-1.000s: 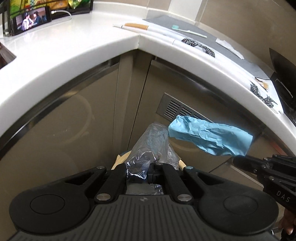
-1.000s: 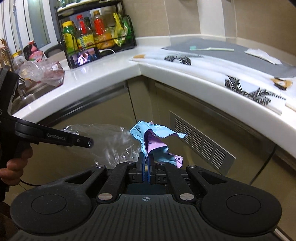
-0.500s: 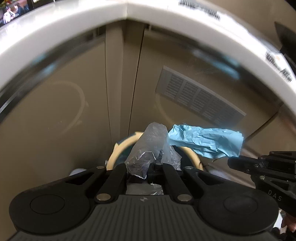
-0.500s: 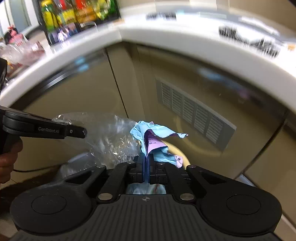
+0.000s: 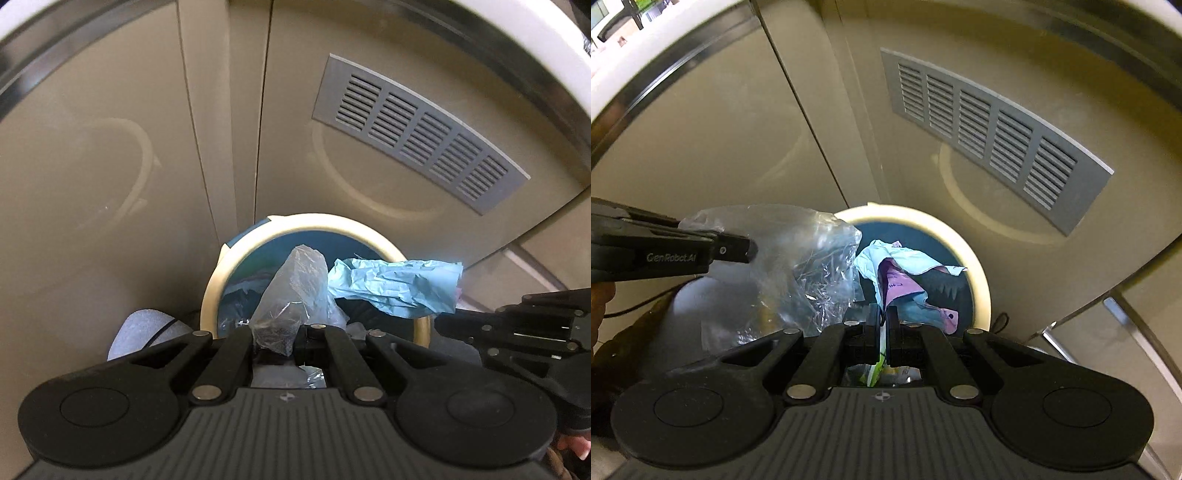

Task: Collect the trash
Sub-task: 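Carry the plastic bag and blue cloth with both grippers down over the bin, then open both grippers to drop the plastic bag and blue cloth into the bin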

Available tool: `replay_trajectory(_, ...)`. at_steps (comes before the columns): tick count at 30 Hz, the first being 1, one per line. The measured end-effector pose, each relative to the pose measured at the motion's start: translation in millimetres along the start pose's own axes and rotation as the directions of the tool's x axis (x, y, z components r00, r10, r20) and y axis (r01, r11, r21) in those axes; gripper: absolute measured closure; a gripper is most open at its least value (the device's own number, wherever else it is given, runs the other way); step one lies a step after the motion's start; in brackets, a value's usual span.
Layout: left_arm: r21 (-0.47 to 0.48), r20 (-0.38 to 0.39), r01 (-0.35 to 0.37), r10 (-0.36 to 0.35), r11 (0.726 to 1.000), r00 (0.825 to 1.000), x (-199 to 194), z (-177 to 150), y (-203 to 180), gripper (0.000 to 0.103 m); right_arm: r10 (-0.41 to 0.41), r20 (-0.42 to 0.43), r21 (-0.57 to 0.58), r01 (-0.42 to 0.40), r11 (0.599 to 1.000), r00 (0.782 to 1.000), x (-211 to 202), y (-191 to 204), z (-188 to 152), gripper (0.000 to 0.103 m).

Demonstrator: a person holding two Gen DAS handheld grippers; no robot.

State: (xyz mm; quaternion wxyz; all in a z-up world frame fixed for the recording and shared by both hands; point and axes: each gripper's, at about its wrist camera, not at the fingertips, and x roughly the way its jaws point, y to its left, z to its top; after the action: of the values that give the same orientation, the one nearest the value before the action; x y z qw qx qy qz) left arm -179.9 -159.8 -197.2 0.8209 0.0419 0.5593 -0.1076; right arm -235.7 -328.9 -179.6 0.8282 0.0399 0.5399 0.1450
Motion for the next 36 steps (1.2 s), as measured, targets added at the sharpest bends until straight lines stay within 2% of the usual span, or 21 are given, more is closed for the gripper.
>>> replay_trajectory(20, 0.050, -0.059, -0.047, 0.050, 0.998, 0.997, 31, 5, -10, 0.103, -0.004, -0.080, 0.031, 0.006, 0.999, 0.997, 27, -10, 14, 0.099)
replay_trajectory(22, 0.050, -0.072, -0.053, 0.057, 0.997, 0.996, 34, 6, -11, 0.089, -0.007, -0.083, 0.039, 0.010, 0.999, 0.997, 27, -10, 15, 0.095)
replay_trajectory(23, 0.049, -0.084, -0.059, 0.063, 0.997, 0.994, 35, 7, -11, 0.053, -0.011, -0.088, 0.042, 0.015, 0.999, 0.996, 27, -9, 15, 0.095)
replay_trajectory(24, 0.045, -0.090, -0.070, 0.074, 0.997, 0.993, 35, 8, -11, 0.011, -0.010, -0.094, 0.044, 0.014, 0.999, 0.996, 28, -10, 14, 0.085)
replay_trajectory(25, 0.036, -0.085, -0.085, 0.088, 0.996, 0.993, 35, 8, -10, 0.000, -0.013, -0.097, 0.045, 0.018, 0.999, 0.995, 30, -10, 14, 0.069)
replay_trajectory(27, 0.013, -0.056, -0.082, 0.082, 0.997, 0.995, 29, 8, -6, 0.000, -0.027, -0.094, 0.043, 0.031, 0.999, 0.995, 28, -10, 14, 0.048)
replay_trajectory(36, 0.019, -0.061, -0.075, 0.076, 0.997, 0.995, 6, 7, -3, 0.000, -0.001, -0.020, 0.009, 0.001, 1.000, 1.000, -5, -4, 10, 0.029)
